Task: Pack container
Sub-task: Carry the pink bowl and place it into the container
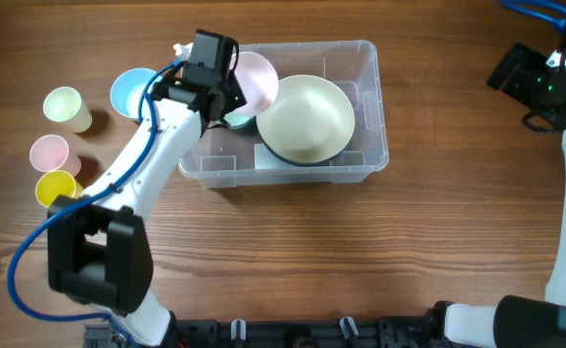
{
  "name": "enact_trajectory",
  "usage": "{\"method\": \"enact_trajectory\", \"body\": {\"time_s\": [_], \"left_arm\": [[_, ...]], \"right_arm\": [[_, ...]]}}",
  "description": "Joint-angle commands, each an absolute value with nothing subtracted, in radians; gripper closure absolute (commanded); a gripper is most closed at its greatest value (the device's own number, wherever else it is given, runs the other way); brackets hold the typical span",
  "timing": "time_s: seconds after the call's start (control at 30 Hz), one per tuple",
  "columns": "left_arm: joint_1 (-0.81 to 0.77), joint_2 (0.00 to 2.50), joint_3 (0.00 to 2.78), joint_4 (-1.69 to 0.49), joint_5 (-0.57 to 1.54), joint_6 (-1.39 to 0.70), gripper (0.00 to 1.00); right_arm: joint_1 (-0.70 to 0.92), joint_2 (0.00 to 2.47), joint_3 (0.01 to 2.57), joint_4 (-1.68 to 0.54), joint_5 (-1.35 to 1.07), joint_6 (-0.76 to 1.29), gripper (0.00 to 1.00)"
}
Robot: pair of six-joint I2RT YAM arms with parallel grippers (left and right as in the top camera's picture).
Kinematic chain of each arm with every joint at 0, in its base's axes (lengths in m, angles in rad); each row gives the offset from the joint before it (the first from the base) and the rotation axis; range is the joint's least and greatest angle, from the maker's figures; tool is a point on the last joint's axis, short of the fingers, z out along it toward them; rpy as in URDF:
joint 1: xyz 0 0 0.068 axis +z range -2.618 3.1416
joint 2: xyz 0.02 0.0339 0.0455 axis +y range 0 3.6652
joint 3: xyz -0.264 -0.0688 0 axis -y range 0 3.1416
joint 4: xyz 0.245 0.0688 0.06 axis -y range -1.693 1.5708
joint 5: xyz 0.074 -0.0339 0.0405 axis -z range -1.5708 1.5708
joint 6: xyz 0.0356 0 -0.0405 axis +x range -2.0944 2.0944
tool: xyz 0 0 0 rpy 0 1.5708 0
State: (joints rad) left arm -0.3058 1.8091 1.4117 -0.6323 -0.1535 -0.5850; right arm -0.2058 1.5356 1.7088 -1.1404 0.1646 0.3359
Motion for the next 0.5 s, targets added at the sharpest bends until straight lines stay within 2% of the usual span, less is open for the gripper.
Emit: {"method": "enact_trajectory", "body": {"time_s": [0.0,0.17,0.27,0.4,0.47], "left_arm": [[-0.298,1.821,1.435,-0.636,-0.223,-0.596,0.96],[-0.281,1.821,1.435,-0.642,-0.226,-0.614,0.96],[-0.276,1.821,1.435,-0.643,-0.226,-0.613,0.64],[-0.276,1.785,1.450,-0.644,-0.226,-0.574,0.55],[-0.276,1.743,1.466,-0.645,-0.229,-0.514,0.46]], "right_arm": [[-0.207,1.539,1.707,-1.138,0.159,0.344,0.00],[-0.207,1.539,1.707,-1.138,0.159,0.344,0.00],[-0.207,1.539,1.707,-1.138,0.159,0.344,0.00],[-0.207,1.539,1.707,-1.138,0.159,0.344,0.00],[-0.207,1.539,1.707,-1.138,0.159,0.343,0.00]]}}
